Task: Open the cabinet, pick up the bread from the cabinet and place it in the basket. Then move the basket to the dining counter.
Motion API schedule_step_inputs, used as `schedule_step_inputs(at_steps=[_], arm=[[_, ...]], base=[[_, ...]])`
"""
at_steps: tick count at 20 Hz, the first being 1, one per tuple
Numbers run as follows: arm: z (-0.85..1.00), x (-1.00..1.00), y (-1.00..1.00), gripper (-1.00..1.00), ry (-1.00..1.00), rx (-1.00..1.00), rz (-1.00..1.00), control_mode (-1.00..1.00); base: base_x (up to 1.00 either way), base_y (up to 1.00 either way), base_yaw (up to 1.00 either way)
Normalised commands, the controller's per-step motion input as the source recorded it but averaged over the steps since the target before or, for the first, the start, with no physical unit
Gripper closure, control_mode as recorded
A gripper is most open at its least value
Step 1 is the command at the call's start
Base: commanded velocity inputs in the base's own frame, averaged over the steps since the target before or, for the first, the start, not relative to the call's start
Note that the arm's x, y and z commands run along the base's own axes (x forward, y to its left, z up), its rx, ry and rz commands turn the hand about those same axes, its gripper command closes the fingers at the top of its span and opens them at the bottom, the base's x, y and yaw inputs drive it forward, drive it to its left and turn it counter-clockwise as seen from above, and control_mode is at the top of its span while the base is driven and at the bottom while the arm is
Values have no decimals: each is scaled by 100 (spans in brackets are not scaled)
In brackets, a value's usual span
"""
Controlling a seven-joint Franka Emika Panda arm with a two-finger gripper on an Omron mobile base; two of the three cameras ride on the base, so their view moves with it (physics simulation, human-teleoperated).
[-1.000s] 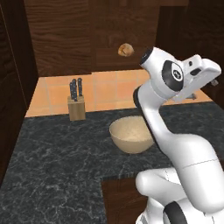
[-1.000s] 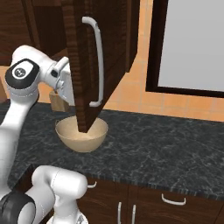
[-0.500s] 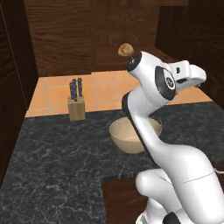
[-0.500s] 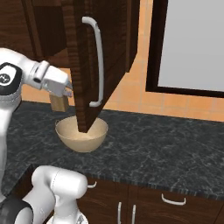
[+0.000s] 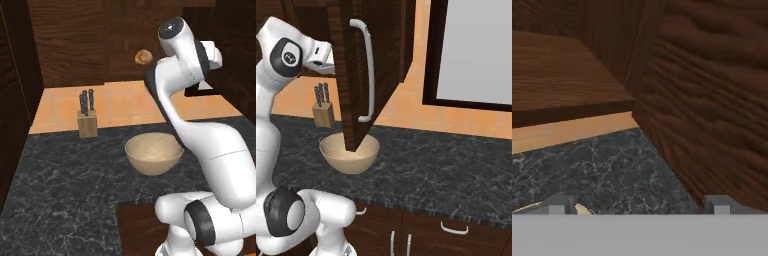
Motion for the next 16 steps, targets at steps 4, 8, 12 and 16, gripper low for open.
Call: schedule_step_inputs(at_steps=[4, 8, 12, 16], arm=[[47, 100, 64, -100, 0, 28, 5, -100], [-13, 100, 32, -100, 0, 22, 16, -100], [-23, 100, 1, -100, -3, 19, 35, -100], [-37, 100, 0, -100, -5, 12, 33, -100]], base=[[0, 0, 0], [0, 0, 0], [0, 0, 0], [0, 0, 0]])
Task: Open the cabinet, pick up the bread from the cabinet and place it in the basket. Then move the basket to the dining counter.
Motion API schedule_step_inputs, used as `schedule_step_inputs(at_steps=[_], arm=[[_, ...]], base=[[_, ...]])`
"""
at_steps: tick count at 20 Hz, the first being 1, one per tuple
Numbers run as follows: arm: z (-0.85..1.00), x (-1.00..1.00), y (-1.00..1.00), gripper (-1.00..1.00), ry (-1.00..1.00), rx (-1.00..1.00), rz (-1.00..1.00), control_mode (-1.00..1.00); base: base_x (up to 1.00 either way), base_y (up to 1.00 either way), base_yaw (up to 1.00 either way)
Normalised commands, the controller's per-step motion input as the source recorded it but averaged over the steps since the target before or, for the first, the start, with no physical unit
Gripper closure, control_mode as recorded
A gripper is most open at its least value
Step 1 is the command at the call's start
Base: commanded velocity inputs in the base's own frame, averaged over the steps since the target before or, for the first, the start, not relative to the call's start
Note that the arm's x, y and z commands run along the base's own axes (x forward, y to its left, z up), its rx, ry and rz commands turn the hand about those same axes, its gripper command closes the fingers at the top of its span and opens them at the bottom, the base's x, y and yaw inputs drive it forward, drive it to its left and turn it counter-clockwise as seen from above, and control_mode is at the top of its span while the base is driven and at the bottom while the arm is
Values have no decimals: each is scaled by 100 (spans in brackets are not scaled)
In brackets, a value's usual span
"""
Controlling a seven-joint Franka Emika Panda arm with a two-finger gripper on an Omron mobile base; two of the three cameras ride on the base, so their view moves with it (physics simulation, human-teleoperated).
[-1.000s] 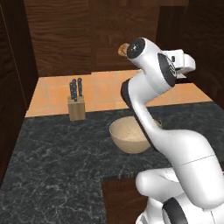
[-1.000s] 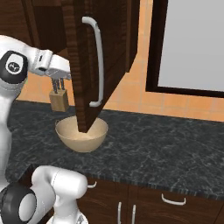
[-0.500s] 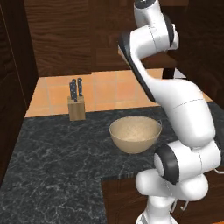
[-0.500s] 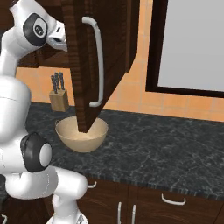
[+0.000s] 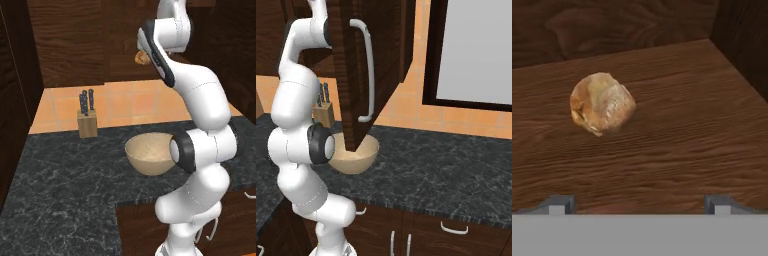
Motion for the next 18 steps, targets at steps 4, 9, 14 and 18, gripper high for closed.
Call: schedule_step_inputs(at_steps=[4, 9, 14, 18], arm=[[-21, 92, 2, -100, -7, 6, 29, -100], [-5, 86, 15, -100, -1, 1, 10, -100], [-8, 53, 20, -100, -3, 0, 2, -100], [-16, 6, 22, -100, 0, 0, 0, -100]], base=[[0, 0, 0], [0, 0, 0], [0, 0, 0], [0, 0, 0]])
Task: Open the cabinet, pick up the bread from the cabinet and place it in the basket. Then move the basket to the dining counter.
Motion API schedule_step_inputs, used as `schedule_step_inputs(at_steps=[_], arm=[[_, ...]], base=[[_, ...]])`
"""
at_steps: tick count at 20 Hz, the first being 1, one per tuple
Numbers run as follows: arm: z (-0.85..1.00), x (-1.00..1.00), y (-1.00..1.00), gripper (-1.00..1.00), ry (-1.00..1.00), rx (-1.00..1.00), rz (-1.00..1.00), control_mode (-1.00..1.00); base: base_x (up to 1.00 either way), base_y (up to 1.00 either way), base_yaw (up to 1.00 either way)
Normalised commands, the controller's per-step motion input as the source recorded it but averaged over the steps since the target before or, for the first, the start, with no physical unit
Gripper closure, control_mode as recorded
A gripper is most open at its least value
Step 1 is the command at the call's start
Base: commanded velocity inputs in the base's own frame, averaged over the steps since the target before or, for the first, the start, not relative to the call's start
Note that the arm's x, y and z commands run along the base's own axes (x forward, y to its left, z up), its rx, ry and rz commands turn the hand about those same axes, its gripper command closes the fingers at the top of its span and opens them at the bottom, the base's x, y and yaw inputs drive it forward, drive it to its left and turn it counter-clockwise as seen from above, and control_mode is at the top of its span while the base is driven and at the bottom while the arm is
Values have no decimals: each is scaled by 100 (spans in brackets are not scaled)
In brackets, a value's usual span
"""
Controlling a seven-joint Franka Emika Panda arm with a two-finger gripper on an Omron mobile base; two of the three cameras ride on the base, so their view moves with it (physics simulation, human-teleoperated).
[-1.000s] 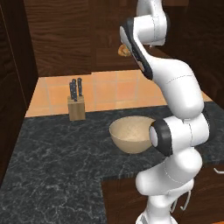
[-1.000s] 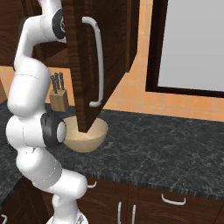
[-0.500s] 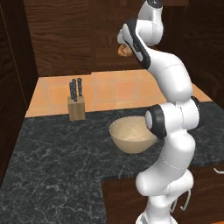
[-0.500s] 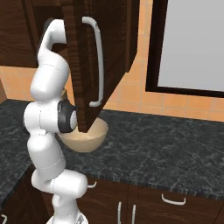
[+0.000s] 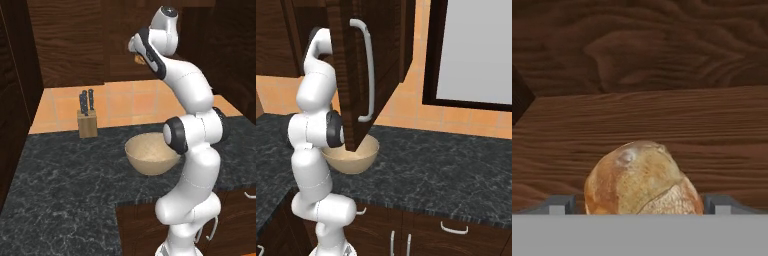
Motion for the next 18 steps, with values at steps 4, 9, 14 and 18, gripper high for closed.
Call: schedule_step_inputs(at_steps=[4, 9, 14, 18], arm=[[-15, 30, 4, -100, 0, 0, 0, -100], [-13, 22, 0, -100, -1, 0, 0, -100], [-28, 0, 0, 100, 0, 0, 0, -100], [-3, -29, 3, 100, -5, 0, 0, -100]], base=[[0, 0, 0], [0, 0, 0], [0, 0, 0], [0, 0, 0]])
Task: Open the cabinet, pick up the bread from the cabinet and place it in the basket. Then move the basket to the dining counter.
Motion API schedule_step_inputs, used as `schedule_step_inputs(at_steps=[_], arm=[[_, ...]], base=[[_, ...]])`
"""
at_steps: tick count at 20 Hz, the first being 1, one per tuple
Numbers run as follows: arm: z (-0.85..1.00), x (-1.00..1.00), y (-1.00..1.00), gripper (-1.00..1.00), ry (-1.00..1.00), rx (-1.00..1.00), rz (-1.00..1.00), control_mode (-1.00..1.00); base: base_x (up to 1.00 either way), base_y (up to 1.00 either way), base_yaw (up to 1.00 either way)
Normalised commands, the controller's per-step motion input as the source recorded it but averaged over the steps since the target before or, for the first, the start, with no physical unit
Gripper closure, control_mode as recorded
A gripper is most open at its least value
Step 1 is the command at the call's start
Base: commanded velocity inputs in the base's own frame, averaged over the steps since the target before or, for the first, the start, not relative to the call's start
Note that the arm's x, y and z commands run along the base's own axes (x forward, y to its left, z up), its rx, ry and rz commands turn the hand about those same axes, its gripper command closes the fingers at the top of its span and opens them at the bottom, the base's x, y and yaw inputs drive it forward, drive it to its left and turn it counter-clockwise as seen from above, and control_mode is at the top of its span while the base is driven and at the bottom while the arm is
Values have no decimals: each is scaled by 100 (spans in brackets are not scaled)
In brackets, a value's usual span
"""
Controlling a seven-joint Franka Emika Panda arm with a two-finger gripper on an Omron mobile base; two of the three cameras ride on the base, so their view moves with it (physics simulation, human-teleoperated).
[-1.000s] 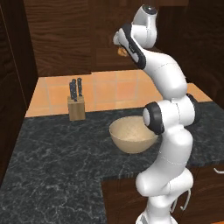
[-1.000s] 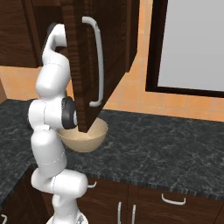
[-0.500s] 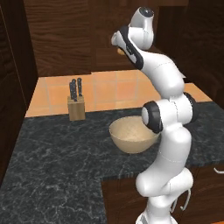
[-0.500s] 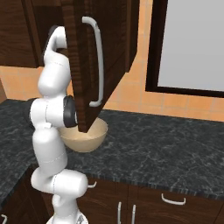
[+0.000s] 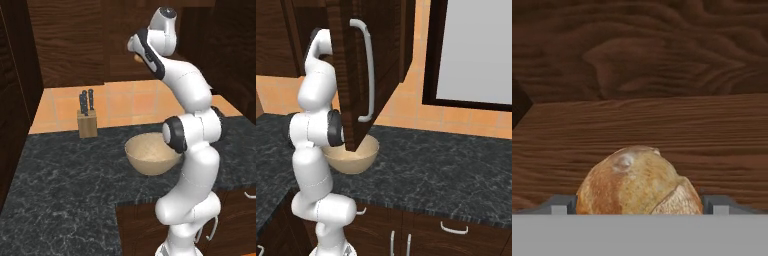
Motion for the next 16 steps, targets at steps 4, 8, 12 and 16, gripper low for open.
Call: schedule_step_inputs(at_steps=[4, 8, 12, 16], arm=[[-5, -99, 16, 100, -23, -1, 0, -100], [-11, -100, 4, 100, -23, 0, 0, -100], [-3, -100, 0, 100, -18, 0, 0, -100], [-28, -100, 1, 100, -3, 0, 0, -100]], base=[[0, 0, 0], [0, 0, 0], [0, 0, 0], [0, 0, 0]])
